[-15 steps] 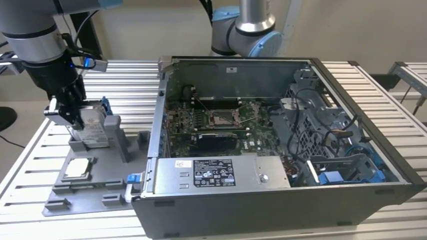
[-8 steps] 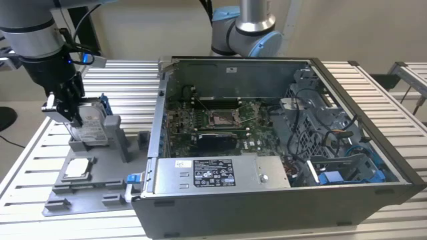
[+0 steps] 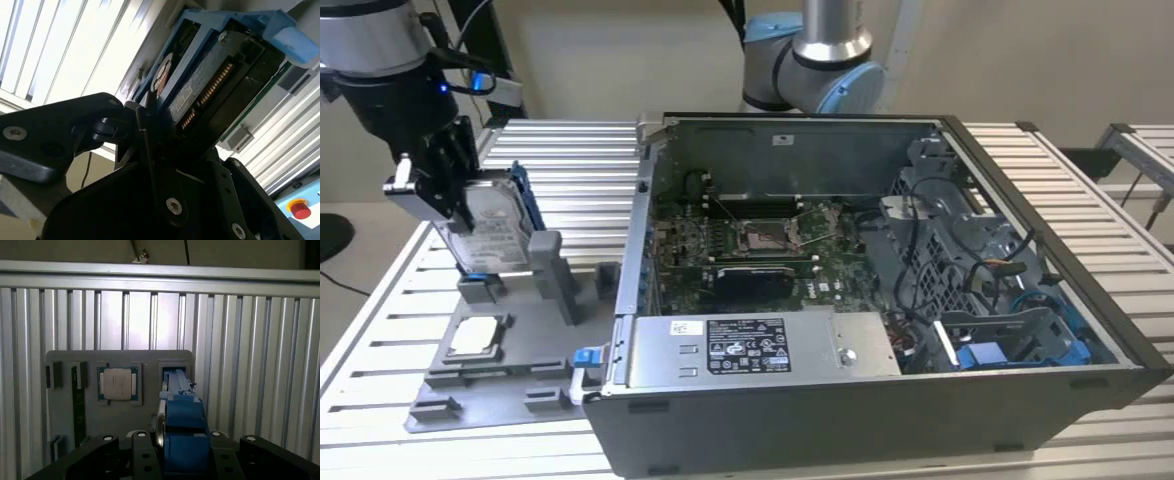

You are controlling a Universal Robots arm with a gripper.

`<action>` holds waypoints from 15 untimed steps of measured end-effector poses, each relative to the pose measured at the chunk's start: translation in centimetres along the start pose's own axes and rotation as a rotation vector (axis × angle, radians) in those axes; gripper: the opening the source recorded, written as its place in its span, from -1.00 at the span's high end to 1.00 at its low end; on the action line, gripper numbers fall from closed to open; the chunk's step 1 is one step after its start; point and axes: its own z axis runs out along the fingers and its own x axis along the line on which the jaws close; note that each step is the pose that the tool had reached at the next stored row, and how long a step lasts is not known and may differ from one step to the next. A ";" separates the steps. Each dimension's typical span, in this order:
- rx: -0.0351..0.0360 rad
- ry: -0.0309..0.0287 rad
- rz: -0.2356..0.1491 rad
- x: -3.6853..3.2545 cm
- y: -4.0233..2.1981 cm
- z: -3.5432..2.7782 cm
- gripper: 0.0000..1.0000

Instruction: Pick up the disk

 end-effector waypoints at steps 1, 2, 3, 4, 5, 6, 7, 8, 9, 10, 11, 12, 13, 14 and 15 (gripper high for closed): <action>0.0001 0.0000 0.000 0.01 0.00 -0.47 1.00; 0.0002 -0.0001 0.000 0.01 -0.01 -0.93 1.00; 0.0001 0.0000 0.000 0.01 -0.01 -1.37 1.00; 0.0002 -0.0001 0.000 0.02 -0.01 -1.82 1.00; 0.0001 0.0000 0.000 0.02 -0.02 -2.27 1.00; 0.0000 0.0000 0.000 0.03 -0.02 -2.76 1.00; 0.0001 -0.0001 0.000 0.04 -0.03 -3.21 1.00; 0.0001 0.0000 0.000 0.04 -0.03 -3.63 1.00; 0.0001 0.0000 0.000 0.04 -0.03 -4.10 1.00; 0.0001 0.0000 0.000 0.05 -0.03 -4.56 1.00; 0.0001 0.0000 0.000 0.05 -0.04 -5.02 1.00; 0.0001 0.0000 0.000 0.05 -0.04 -5.46 1.00; 0.0001 0.0000 0.000 0.06 -0.04 -5.91 1.00; -0.0001 0.0001 0.000 0.06 -0.04 -6.38 1.00; 0.0001 0.0000 0.000 0.07 -0.05 -6.83 1.00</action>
